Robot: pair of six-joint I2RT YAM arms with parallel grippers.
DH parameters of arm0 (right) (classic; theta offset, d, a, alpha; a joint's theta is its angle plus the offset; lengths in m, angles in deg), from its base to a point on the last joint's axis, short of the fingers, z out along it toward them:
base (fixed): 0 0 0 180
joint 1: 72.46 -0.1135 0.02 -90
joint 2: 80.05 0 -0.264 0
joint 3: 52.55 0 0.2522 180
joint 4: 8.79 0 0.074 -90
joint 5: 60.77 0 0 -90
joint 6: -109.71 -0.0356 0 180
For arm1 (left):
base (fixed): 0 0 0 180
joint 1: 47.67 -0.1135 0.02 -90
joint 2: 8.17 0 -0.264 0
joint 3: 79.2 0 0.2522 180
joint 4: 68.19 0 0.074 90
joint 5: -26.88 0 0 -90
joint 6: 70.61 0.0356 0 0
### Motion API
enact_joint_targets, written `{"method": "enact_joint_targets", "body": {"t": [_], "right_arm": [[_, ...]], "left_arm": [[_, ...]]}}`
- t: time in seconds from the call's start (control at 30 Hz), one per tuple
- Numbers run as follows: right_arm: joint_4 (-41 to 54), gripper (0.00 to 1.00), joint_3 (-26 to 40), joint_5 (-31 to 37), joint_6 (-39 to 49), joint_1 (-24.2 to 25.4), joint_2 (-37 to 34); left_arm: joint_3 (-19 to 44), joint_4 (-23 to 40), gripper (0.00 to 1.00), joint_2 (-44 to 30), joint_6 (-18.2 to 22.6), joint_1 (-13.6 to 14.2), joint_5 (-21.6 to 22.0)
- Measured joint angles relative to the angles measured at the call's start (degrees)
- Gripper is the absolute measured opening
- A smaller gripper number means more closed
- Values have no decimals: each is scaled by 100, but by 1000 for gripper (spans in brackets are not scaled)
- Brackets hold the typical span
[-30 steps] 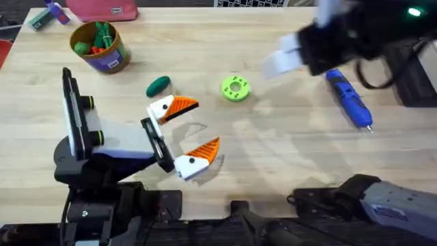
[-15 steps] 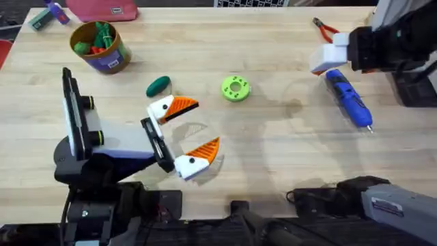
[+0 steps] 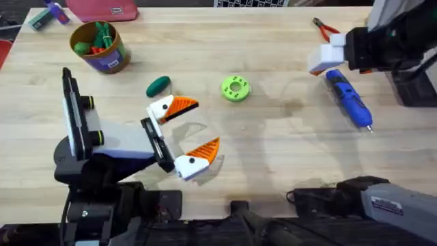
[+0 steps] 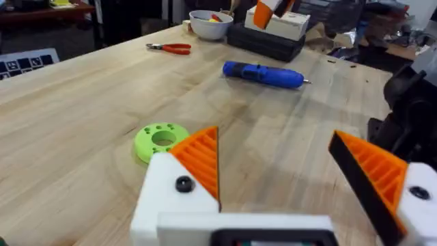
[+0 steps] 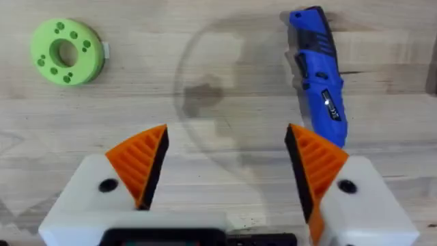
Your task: Pick up the gripper from the table and insert it into the empty holder that is missing its gripper. Then pick up a screw, insert it into the mounting hole, and use the screwdriver to tighten it. Finally, clean up the table by picking up the vegetable and placing it into the bucket.
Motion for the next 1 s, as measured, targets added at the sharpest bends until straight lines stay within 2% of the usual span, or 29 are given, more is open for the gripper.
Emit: {"method": "enact_joint_targets", "body": {"t": [0.53, 0.93, 0.97, 1.0], "right_arm": [[-4, 994, 0, 0, 0, 0, -24], [-4, 994, 0, 0, 0, 0, -24], [-4, 994, 0, 0, 0, 0, -24], [-4, 994, 0, 0, 0, 0, -24]], "left_arm": [[0, -15, 987, 0, 5, 0, 81], [0, 3, 990, 0, 396, 0, -76], [0, 6, 968, 0, 401, 0, -84], [0, 7, 866, 0, 417, 0, -90]]}}
